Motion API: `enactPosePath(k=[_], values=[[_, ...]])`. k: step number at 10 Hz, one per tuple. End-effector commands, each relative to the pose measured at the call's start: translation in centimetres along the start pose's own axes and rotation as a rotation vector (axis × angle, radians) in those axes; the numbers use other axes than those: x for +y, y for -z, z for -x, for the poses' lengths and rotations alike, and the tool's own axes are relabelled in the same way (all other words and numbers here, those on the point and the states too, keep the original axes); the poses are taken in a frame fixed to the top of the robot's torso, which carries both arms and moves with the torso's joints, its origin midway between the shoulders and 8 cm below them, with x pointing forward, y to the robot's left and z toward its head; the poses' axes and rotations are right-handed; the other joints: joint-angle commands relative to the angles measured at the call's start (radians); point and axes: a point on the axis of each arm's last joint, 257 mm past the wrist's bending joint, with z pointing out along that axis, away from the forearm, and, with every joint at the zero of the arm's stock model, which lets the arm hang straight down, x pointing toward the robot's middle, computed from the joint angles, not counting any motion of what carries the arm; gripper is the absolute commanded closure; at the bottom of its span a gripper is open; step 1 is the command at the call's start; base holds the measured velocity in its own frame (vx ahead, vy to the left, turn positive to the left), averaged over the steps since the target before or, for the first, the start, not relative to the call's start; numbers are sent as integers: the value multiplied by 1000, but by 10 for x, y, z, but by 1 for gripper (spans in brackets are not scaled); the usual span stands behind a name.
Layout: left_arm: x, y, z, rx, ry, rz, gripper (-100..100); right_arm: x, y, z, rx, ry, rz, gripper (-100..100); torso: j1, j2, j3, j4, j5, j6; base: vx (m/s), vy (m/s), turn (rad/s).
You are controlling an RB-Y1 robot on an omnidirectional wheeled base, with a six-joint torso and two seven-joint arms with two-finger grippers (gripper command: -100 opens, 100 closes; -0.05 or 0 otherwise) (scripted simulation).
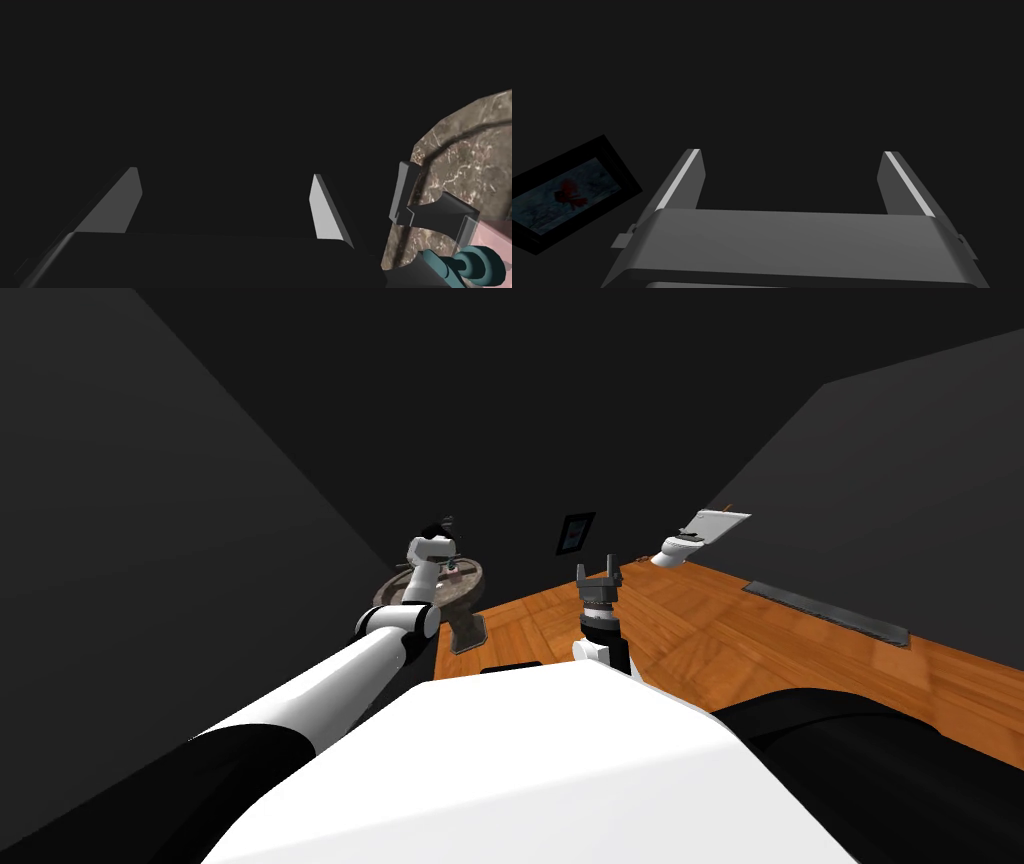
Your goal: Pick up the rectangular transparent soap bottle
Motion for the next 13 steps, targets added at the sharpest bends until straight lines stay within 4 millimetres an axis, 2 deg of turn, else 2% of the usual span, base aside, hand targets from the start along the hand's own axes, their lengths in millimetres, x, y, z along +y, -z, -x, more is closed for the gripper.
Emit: enactPosePath(k=[1, 2, 3, 4, 5, 6, 7, 8, 9, 10, 13], values=[[11, -4, 1, -8, 2, 51, -100, 0, 0, 0, 0, 0, 0, 0, 0, 0, 0, 0, 0, 0, -6, 38, -20], [7, -8, -3, -10, 3, 83, -100, 0, 0, 0, 0, 0, 0, 0, 0, 0, 0, 0, 0, 0, -7, 42, -27], [21, -9, 0, -18, 3, 121, -100, 0, 0, 0, 0, 0, 0, 0, 0, 0, 0, 0, 0, 0, -3, 48, -18], [17, -12, -4, -18, 3, 148, -100, 0, 0, 0, 0, 0, 0, 0, 1, 0, 0, 0, 0, 0, -6, 63, -32], [33, -11, 0, -27, 4, 192, -100, 0, 0, 0, 0, 0, 0, 0, 2, 0, 0, 0, 0, 0, 5, 55, -24], [26, -12, -5, -26, 1, 213, -100, 0, 0, 0, 0, 0, 0, 0, 2, -1, 0, 0, 1, 0, 15, 58, -37], [45, -12, 0, -36, 2, 263, -100, 0, 0, 0, 0, 0, 0, 0, 2, -1, -1, 0, 0, 0, 11, 55, -24], [46, -12, -2, -38, -1, 295, -100, 0, 0, 0, 0, 0, 0, 0, 2, -1, -1, -1, 1, 0, 19, 64, -46], [59, -10, 0, -46, -1, 336, -100, 0, 0, 0, 0, 0, 0, 0, 2, -2, -1, -1, 1, 0, 15, 57, -25], [59, -10, 0, -46, -1, 336, -100, 0, 0, 0, 0, 0, 0, 0, 2, -2, -1, -1, 1, 0, 3, 26, 5], [86, -3, 3, -62, -10, 463, -100, 0, 0, 0, 0, 0, 0, 0, 1, -2, -1, -1, 1, 0, 20, 55, -41]])
